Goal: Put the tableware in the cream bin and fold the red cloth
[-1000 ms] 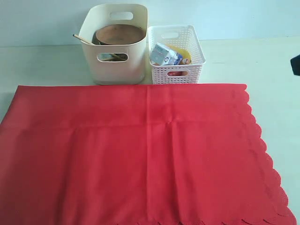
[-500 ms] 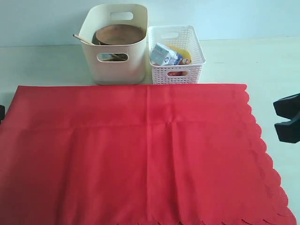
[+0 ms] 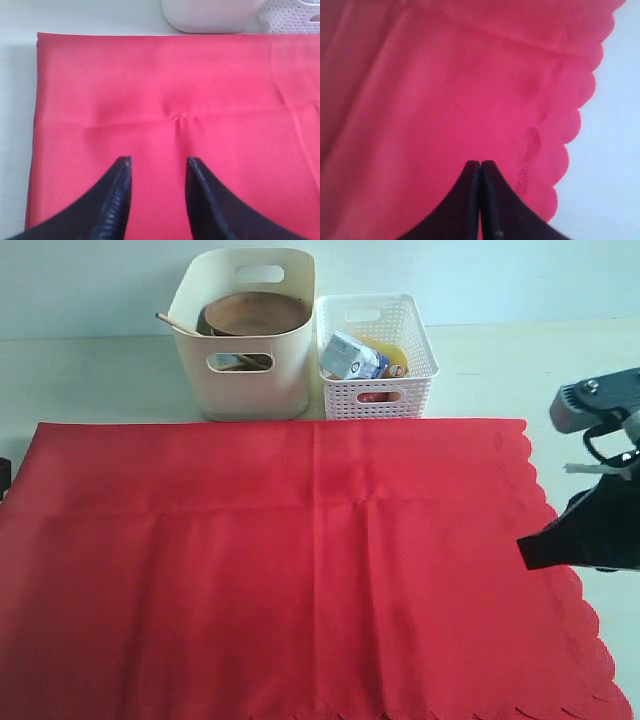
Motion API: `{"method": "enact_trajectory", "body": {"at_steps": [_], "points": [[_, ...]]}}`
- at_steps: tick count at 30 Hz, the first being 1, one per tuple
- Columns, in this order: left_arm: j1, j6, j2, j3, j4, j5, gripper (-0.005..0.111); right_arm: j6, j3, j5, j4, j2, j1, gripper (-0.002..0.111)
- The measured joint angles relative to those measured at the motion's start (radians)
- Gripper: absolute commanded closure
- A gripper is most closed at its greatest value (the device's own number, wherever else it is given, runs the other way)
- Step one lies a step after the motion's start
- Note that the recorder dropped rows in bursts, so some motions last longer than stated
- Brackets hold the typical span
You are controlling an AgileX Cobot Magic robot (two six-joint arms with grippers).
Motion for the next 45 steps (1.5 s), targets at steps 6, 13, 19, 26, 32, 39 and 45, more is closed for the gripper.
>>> {"method": "enact_trajectory", "body": {"at_steps": [6, 13, 19, 26, 32, 39, 45], "points": [[0.000, 0.000, 0.000, 0.000, 0.000, 0.013, 0.070, 0.004, 0.000, -0.037, 0.038, 0.141, 0.000, 0.108], [0.000, 0.000, 0.000, 0.000, 0.000, 0.065, 0.070, 0.006, 0.000, -0.092, 0.079, 0.232, 0.000, 0.108], [0.000, 0.000, 0.046, -0.018, 0.000, 0.181, 0.070, 0.006, 0.000, -0.122, 0.087, 0.289, 0.000, 0.108], [0.000, -0.001, 0.180, -0.072, -0.012, 0.240, 0.070, 0.006, -0.021, -0.125, 0.091, 0.342, 0.000, 0.108], [0.091, 0.133, 0.307, -0.119, -0.200, 0.251, 0.070, 0.006, -0.095, -0.083, 0.079, 0.349, 0.000, 0.108], [0.319, 0.432, 0.421, -0.153, -0.475, 0.297, 0.062, 0.006, -0.161, -0.034, 0.026, 0.413, 0.000, 0.108], [0.483, 0.479, 0.485, -0.162, -0.508, 0.304, 0.049, 0.006, -0.164, -0.013, 0.021, 0.503, 0.000, 0.108]]}}
